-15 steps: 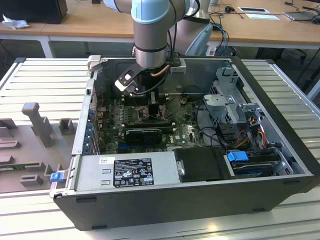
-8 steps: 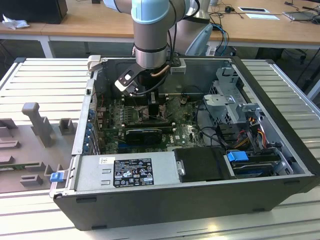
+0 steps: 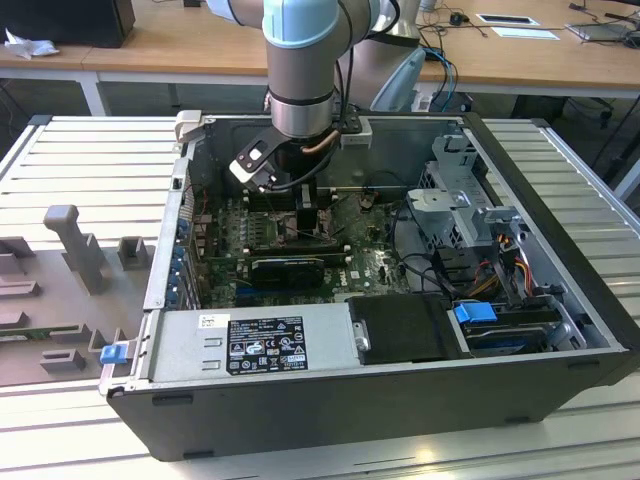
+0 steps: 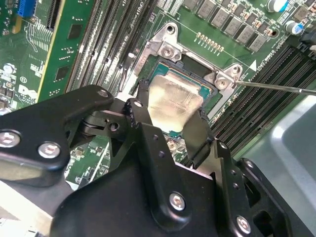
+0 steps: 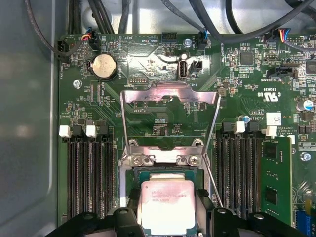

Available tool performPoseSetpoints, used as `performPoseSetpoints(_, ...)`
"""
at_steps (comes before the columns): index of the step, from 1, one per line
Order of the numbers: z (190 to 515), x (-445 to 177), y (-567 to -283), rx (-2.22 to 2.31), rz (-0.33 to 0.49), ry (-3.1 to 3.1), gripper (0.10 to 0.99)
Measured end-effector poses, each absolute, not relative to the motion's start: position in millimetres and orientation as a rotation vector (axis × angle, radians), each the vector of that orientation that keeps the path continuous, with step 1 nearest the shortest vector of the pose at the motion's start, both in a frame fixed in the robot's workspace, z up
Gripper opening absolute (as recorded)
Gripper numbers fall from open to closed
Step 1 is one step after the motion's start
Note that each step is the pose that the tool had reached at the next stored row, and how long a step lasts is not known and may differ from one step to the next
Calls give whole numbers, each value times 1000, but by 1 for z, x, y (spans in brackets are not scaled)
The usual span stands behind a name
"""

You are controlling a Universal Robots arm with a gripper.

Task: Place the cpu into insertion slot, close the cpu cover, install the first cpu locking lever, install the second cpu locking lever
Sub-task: 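Place the cpu into insertion slot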

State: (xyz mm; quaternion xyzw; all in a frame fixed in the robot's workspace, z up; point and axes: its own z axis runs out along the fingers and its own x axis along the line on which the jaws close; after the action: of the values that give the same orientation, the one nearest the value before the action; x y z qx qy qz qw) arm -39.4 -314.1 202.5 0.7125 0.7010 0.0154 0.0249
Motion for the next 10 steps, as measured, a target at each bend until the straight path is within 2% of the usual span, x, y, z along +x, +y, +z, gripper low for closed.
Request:
performPoseSetpoints(5,202,-39,-314,2205,48,2167,522)
performPoseSetpoints(6,202,-39,-314,2205,48,2167,537)
performPoseSetpoints(7,202,-39,-314,2205,48,2167,600)
performPoseSetpoints(10,203,-39,-314,2205,48,2167,600)
